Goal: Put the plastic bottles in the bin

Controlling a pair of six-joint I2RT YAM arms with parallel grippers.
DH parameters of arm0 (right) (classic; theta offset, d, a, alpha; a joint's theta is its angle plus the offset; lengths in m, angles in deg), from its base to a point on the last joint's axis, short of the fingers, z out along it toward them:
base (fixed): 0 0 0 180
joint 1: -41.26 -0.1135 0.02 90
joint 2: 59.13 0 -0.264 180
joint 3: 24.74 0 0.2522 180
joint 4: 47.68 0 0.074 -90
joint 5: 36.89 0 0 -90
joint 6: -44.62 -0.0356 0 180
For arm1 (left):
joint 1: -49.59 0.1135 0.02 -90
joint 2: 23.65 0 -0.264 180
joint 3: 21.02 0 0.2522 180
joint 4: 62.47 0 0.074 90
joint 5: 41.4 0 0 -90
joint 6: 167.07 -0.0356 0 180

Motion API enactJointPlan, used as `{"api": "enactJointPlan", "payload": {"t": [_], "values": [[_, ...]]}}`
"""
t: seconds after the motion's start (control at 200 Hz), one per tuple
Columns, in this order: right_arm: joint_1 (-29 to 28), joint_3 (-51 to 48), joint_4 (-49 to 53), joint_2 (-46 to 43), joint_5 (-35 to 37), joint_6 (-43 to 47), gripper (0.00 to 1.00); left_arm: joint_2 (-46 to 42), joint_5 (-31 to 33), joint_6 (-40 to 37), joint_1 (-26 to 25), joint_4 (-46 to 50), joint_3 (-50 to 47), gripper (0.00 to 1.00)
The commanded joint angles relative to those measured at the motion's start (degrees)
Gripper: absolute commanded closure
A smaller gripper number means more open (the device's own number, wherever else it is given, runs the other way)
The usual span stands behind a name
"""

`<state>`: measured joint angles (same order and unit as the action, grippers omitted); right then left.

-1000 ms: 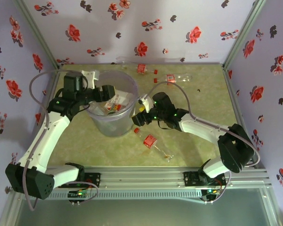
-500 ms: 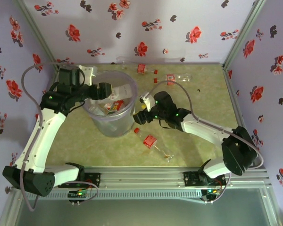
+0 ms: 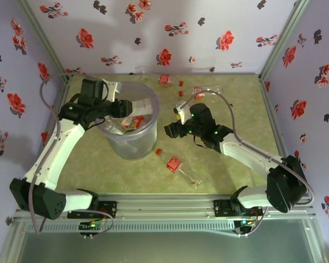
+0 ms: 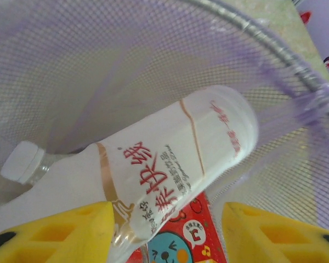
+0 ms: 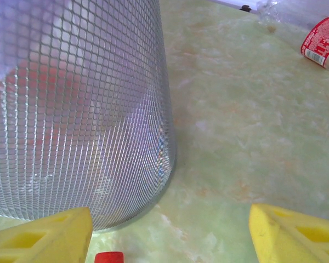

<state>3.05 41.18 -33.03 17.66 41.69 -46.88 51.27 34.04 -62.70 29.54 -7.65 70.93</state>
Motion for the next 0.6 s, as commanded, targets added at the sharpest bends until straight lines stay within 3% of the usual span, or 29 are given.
{"api": "enactJointPlan", "payload": {"t": [0.0, 0.315, 0.595], "values": [[0.3, -1.2, 0.9, -2.4, 1.8, -0.1, 0.24, 2.6, 2.6, 0.0, -0.3, -1.0, -1.3, 0.46], [1.2, -3.2, 3.4, -5.5, 2.5, 0.1, 0.24, 5.8, 4.5, 0.7, -0.3, -3.8, -2.2, 0.48], [0.7, -0.6, 22.3, -9.7, 2.0, 0.2, 0.24, 2.8, 4.3, 1.5, -0.3, -5.2, -0.4, 0.42]]}}
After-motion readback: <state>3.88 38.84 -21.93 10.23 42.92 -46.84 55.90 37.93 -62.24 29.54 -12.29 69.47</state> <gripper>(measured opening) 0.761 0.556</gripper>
